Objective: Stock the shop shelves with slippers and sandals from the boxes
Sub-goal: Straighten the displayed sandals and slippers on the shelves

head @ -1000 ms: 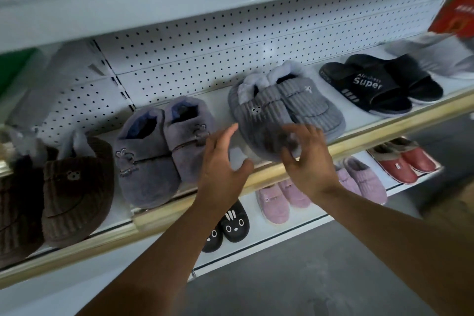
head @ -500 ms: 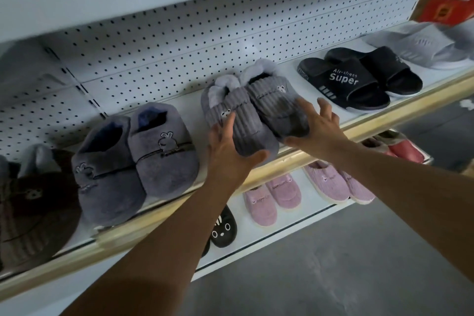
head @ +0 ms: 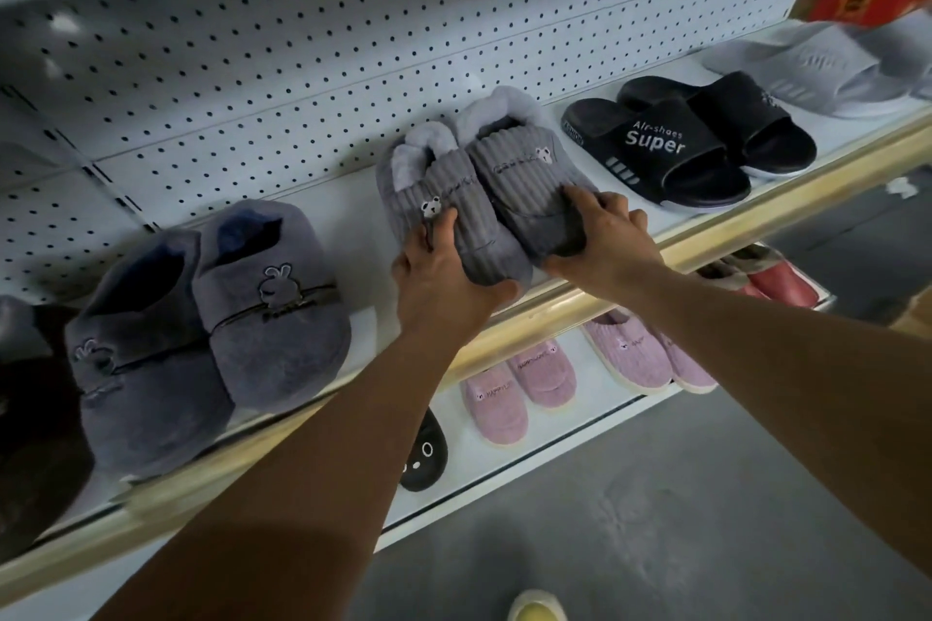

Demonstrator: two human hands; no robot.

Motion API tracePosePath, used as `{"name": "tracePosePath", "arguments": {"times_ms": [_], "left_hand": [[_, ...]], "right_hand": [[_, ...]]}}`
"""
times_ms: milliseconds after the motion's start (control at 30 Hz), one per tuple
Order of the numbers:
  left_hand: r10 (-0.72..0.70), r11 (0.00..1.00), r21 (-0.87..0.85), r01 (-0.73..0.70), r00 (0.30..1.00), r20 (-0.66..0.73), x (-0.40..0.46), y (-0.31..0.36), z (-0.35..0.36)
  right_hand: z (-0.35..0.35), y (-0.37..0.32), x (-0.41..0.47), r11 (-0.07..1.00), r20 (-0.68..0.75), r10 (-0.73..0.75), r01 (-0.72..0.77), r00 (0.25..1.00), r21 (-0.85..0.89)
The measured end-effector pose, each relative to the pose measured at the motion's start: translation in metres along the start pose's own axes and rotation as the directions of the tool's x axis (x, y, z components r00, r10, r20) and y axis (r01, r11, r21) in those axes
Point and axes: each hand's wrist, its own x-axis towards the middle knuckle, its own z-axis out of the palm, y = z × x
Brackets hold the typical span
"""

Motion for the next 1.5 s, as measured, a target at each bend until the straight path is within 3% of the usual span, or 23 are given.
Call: {"name": "tracePosePath", "arguments": {"times_ms": [267, 567, 700, 767, 867, 1000, 1100, 1233, 1367, 1500], "left_hand": [[0.000, 1.000, -0.025, -0.001, 1.000, -0.027, 0.006, -0.001, 0.011], [-0.121, 0.983, -0.147, 0.114, 0.992, -0.042, 0.004, 0.015, 0.011], [-0.191, 0.968, -0.193, 0.160, 0.970, -0.149, 0.005, 0.026, 0.010], [-0.160, 0.974, -0.202, 0.106, 0.947, -0.278, 0.006, 0.040, 0.010], [-0.056, 0.979, -0.202, -0.030, 0.911, -0.408, 0.010, 0.076, 0.016], [0.047, 0.924, -0.351, -0.154, 0.954, -0.296, 0.016, 0.135, 0.036], [0.064, 0.870, -0.476, -0.130, 0.986, -0.153, 0.022, 0.167, 0.053], [0.091, 0.884, -0.457, -0.095, 0.995, -0.030, 0.033, 0.188, 0.085], [-0.036, 0.908, -0.414, 0.062, 0.997, 0.072, 0.043, 0.210, 0.116], [-0.122, 0.924, -0.366, 0.115, 0.992, 0.002, 0.051, 0.237, 0.153]], "right_hand": [[-0.001, 0.009, 0.006, 1.000, 0.019, -0.014, 0.014, 1.000, 0.004], [-0.012, 0.024, 0.011, 0.994, 0.089, -0.106, 0.107, 0.990, -0.003], [-0.019, 0.028, 0.012, 0.988, 0.122, -0.146, 0.138, 0.982, 0.068], [-0.027, 0.030, 0.014, 0.979, 0.136, -0.174, 0.157, 0.975, 0.127], [-0.046, 0.044, 0.018, 0.956, 0.024, -0.242, 0.235, 0.970, 0.174], [-0.075, 0.083, 0.025, 0.955, -0.109, -0.217, 0.234, 0.970, 0.183], [-0.098, 0.119, 0.040, 0.962, -0.202, -0.139, 0.181, 0.969, 0.204], [-0.119, 0.167, 0.063, 0.977, -0.248, -0.005, 0.058, 0.969, 0.205], [-0.129, 0.209, 0.093, 0.976, -0.133, 0.140, -0.114, 0.981, 0.184], [-0.129, 0.242, 0.113, 0.977, 0.028, 0.152, -0.154, 0.988, 0.144]]}}
